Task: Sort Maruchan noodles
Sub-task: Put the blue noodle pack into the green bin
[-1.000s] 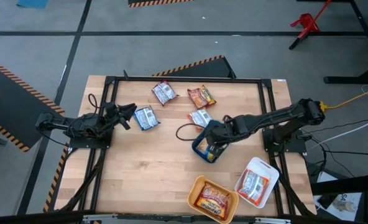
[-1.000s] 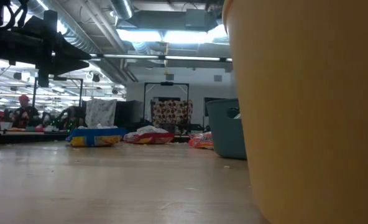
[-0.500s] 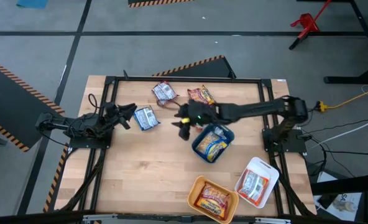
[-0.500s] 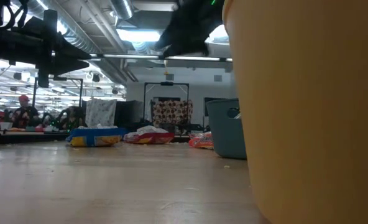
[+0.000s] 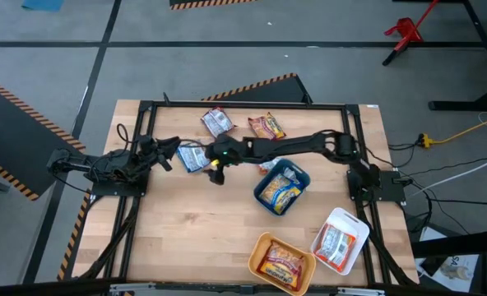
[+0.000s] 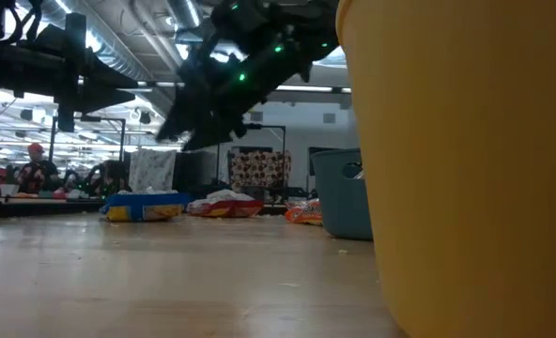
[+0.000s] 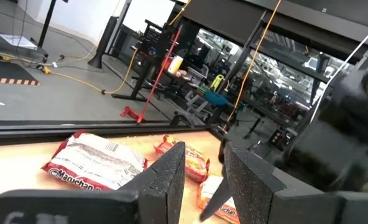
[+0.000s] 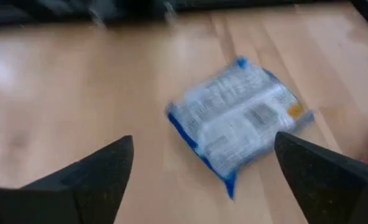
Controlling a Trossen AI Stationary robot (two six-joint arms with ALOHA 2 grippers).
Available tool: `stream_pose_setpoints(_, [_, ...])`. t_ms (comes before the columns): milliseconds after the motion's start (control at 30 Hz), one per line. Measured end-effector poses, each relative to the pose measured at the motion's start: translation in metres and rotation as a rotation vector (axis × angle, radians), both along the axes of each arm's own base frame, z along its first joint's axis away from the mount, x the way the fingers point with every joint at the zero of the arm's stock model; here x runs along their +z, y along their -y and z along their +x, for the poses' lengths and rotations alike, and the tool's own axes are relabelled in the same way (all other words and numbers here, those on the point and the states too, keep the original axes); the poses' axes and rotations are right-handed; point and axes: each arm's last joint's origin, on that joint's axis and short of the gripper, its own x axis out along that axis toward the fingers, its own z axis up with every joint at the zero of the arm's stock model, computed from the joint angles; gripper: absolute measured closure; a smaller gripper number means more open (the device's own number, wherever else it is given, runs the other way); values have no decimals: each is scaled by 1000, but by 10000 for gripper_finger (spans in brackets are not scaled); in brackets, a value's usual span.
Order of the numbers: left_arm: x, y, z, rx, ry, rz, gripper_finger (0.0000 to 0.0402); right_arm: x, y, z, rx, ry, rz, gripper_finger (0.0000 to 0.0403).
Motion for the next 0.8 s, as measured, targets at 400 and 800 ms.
stream_pose_setpoints(400, [0, 0, 0, -2, -7, 3, 294, -45, 11, 22, -25, -113, -65, 26])
stream_pose_setpoints(800, [-1, 0, 0, 5, -10, 2, 294, -85, 16, 28, -58, -139, -35, 48])
